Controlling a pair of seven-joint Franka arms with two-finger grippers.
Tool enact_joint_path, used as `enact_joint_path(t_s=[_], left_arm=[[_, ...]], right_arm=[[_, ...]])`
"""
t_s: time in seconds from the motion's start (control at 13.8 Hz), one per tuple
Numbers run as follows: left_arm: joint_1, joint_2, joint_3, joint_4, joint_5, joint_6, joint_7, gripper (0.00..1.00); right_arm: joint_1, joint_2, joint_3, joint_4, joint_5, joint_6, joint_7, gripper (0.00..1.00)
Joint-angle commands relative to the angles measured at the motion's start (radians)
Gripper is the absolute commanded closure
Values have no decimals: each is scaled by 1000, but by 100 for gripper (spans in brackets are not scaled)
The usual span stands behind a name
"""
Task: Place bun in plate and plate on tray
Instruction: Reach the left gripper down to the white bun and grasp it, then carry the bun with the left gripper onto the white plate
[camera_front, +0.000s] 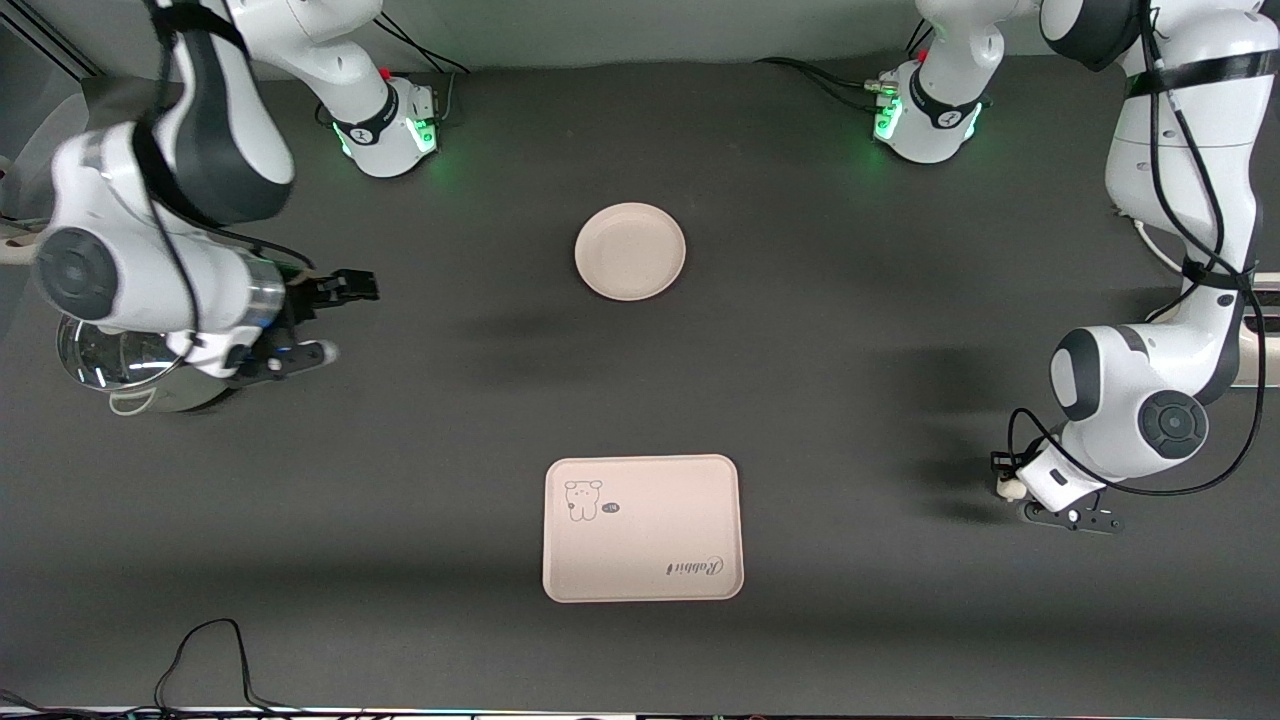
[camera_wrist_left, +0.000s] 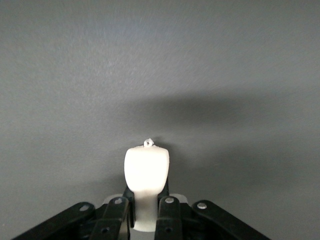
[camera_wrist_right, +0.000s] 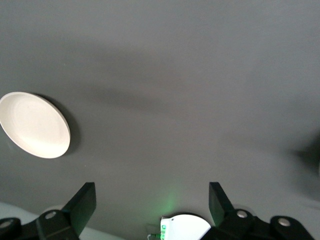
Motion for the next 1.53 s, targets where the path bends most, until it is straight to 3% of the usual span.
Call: enact_joint_path(t_s=[0.0,0.22,0.36,0.58,0.65,0.87,1.02,1.23,1.45], left_arm=[[-63,-175,-4,-25,-14,-188,-125,80],[-97,-386,-71,-20,-116,-471,-297,80],[-113,-493,-166,-20,-158,-610,-464,80],[-180,-515,-345,-23,-207,-572,-806,80],[-233,-503,-379,-34,-206,-518,-912,80],[-483,-410,-382,-86,-181,-322,-1179,80],[-632,-290,-382,-94,-68,-185,-1357,80],[-743,-109,-381,-91,117,-62,-1476,79],[-794,-8,-366,-91,156,-8,-1494,74]], right_arm=[[18,122,-9,12,64,1,-7,0],[60,187,-9,9,119,1,-1,0],[93,225,-8,4,126,14,2,0],[120,235,-11,-30,126,56,38,0],[122,232,-11,-48,126,78,38,0],[119,229,-12,-54,127,90,38,0],[120,233,-14,-60,127,109,38,0],[124,227,-12,-97,124,142,38,0],[152,221,-14,-136,129,184,39,0]])
